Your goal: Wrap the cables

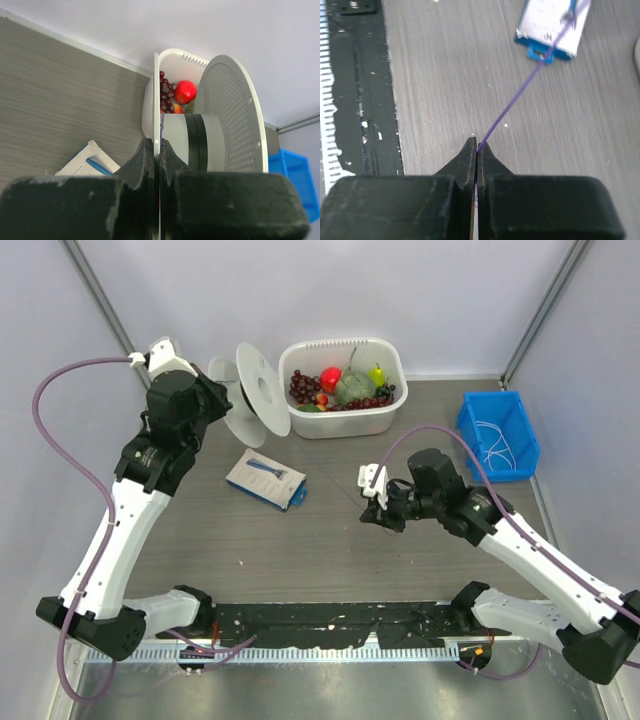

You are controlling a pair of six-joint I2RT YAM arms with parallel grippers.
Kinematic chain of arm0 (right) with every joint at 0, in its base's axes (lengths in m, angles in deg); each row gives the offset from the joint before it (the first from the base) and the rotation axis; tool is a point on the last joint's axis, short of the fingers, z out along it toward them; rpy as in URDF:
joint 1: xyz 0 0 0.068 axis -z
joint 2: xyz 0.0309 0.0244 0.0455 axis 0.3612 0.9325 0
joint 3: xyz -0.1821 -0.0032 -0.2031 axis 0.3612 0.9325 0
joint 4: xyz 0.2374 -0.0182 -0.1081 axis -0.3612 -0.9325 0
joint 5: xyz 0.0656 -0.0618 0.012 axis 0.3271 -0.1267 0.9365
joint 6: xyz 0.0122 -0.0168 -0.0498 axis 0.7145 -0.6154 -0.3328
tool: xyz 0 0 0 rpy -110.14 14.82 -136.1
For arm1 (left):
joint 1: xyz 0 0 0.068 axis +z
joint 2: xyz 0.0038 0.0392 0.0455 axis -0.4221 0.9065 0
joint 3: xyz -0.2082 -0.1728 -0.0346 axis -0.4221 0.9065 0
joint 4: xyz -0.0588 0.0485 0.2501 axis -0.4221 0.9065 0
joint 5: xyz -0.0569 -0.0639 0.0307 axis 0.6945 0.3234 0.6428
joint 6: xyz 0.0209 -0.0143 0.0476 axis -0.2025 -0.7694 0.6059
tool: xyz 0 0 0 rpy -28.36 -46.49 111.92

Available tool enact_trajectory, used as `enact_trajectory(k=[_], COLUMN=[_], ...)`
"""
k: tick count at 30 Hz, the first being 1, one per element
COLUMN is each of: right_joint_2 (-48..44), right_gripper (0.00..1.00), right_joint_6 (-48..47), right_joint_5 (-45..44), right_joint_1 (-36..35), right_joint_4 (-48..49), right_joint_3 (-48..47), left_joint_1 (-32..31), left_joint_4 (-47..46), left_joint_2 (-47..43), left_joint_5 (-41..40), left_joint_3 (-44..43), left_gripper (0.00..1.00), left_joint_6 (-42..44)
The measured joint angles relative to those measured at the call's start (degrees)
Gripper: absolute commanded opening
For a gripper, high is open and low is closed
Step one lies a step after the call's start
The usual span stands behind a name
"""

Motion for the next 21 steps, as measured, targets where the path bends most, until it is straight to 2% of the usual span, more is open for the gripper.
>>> enact_trajectory(k=[5,13,21], right_joint_2=[-1.5,4.8,9.4], right_gripper=[0.01,0.01,0.01], right_joint_6=[-4.1,-6.1,-8.9], right_joint_5=[-3.7,-5.7,-8.0], right_joint_1=[-9.9,-15.4,-22.3], right_joint_4=[-7.3,-13.4,-14.3], right_joint_3=[-8.3,-18.6,-25.9], left_joint_1=[0.0,0.0,-0.2], left_joint_4=[1.1,1.0,0.6], left_joint_2=[0.9,1.8,2.5], left_joint_5=[-0.5,1.5,8.9], left_joint_3=[0.1,1.4,4.9], left_gripper=[0.00,0.00,0.00], left_joint_6=[0.3,0.3,-0.7])
